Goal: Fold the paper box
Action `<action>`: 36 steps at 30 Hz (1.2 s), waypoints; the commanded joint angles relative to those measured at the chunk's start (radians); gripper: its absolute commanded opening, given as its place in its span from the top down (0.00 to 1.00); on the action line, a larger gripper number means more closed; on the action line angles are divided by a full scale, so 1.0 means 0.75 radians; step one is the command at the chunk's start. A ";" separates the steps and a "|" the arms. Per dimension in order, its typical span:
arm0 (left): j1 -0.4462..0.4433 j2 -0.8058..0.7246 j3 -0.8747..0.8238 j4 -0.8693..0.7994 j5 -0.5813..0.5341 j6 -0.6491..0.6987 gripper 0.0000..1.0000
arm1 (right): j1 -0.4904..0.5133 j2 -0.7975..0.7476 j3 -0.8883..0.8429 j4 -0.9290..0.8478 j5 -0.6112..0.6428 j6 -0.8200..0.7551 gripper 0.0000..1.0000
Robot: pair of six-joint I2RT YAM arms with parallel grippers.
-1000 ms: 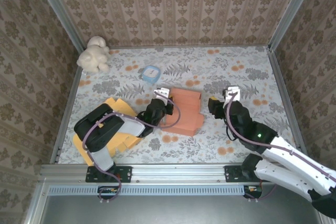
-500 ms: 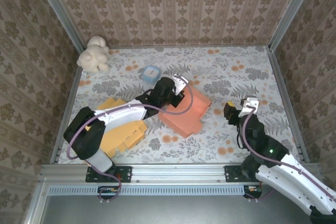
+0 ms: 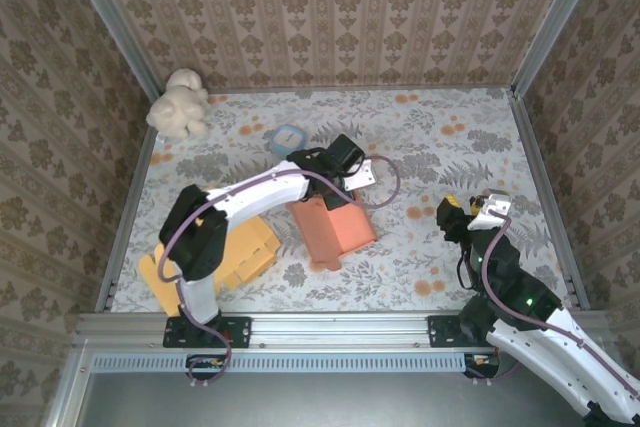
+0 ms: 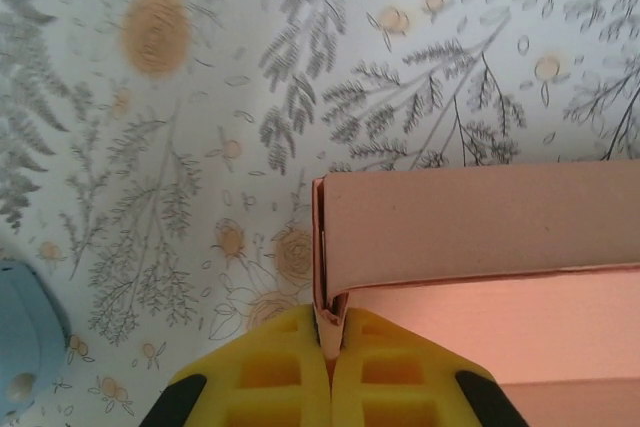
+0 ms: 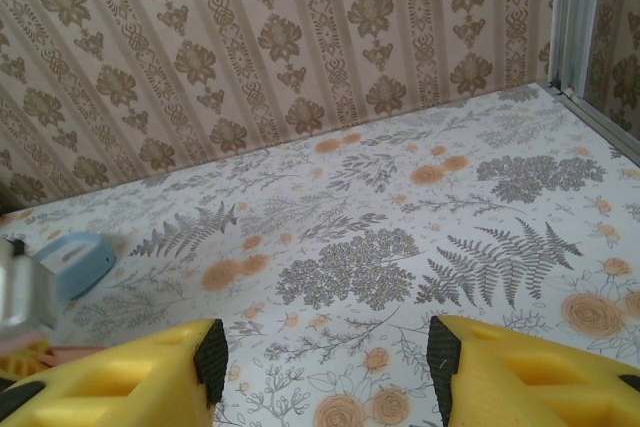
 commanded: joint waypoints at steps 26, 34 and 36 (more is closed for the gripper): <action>-0.138 0.256 -0.101 0.327 -0.460 0.260 0.82 | -0.008 -0.014 -0.013 -0.023 -0.016 0.039 0.42; -0.140 0.211 -0.021 0.218 -0.376 0.222 0.63 | -0.010 -0.012 -0.015 -0.023 -0.021 0.040 0.42; -0.138 0.193 -0.002 0.193 -0.347 0.207 0.61 | -0.012 -0.012 -0.017 -0.019 -0.021 0.040 0.42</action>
